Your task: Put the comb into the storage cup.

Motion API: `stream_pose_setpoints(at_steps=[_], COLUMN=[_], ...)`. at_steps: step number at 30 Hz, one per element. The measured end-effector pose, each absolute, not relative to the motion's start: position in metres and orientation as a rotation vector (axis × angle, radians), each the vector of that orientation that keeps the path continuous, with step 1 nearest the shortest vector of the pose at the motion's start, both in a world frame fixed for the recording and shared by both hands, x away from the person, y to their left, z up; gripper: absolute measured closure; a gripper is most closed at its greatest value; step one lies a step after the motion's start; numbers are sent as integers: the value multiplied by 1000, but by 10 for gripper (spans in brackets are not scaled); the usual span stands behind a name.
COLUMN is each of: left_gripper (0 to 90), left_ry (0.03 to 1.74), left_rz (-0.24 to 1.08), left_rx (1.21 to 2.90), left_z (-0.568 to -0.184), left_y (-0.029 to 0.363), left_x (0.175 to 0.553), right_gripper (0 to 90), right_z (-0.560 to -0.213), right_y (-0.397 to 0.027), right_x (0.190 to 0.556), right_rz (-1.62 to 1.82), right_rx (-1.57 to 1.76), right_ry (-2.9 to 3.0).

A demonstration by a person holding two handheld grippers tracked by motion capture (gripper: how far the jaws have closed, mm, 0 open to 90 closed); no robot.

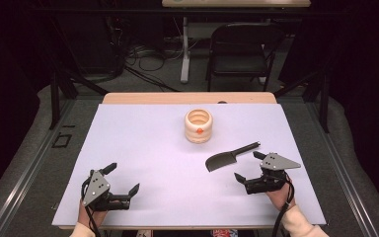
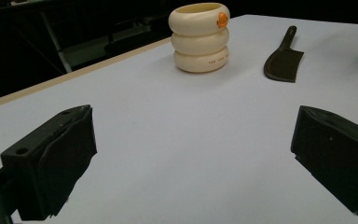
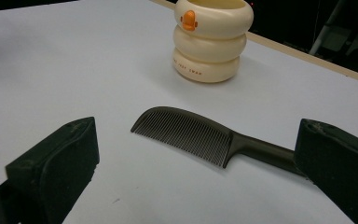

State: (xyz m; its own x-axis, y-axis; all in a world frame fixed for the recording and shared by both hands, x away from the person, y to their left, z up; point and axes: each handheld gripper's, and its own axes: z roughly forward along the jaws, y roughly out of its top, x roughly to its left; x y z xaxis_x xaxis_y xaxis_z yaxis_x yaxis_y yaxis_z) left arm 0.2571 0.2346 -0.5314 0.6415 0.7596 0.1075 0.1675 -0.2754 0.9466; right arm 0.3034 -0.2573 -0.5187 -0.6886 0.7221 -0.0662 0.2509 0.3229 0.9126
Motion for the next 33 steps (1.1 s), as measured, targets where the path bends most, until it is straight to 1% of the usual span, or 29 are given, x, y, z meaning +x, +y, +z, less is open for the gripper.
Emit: stream_pose_setpoints(at_steps=[33], left_gripper=[2], left_ry=[749], left_rz=[686], left_rx=[1796], left_z=[-532], left_y=[234], left_x=[259], right_gripper=[0], right_z=[-517], right_y=[-260], right_x=[342], right_rz=[1286], right_rx=[900], right_ry=[2119])
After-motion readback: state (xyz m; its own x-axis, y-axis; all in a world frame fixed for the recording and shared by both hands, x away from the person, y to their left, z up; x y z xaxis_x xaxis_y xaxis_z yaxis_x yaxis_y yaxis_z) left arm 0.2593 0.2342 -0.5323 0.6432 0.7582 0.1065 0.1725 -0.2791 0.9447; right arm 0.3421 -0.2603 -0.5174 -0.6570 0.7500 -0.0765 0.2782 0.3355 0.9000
